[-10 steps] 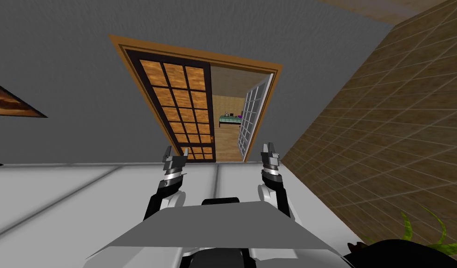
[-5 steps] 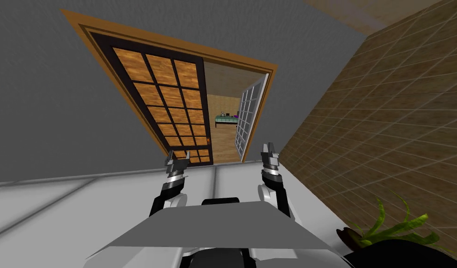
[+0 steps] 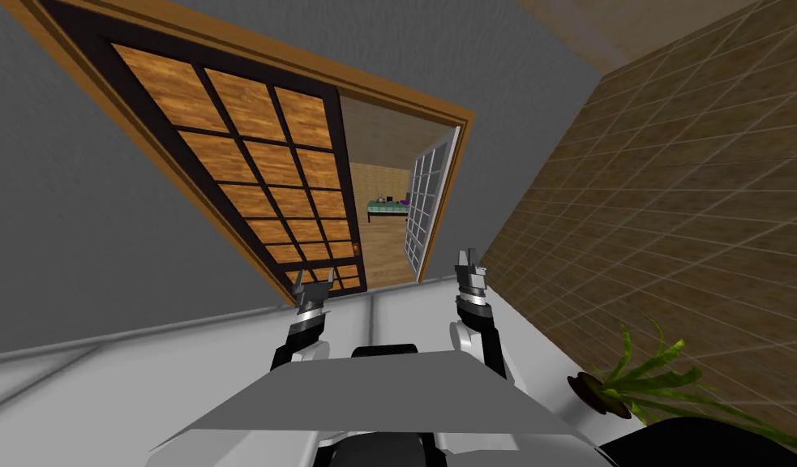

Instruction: Push the door open

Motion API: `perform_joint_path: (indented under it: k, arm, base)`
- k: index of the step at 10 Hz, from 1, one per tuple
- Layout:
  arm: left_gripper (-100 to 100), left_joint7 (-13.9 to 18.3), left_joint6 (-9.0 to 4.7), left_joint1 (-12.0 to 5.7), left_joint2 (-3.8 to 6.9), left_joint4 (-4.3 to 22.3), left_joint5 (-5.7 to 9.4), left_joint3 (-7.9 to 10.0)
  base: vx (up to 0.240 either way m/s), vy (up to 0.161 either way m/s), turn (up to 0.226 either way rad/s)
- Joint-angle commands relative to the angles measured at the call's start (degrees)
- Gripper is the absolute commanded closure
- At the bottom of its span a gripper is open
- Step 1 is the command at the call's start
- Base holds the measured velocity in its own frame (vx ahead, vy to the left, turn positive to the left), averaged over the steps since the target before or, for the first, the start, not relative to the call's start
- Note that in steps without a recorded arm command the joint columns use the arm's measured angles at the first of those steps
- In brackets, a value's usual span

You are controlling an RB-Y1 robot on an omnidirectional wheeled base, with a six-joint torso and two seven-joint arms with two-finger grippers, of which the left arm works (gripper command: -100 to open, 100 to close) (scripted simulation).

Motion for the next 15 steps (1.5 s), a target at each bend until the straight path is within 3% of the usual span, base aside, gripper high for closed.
perform_joint_path:
  k: [1,15]
  arm:
    - [-100,2.07,-1.27,-0.40,0.36,2.39,2.03,-0.66]
    - [-100,18.12,-11.15,-2.77,2.65,21.36,18.59,-6.49]
  base:
    - [0.091,0.049,-0.190]
    - [0.085,0.053,-0.166]
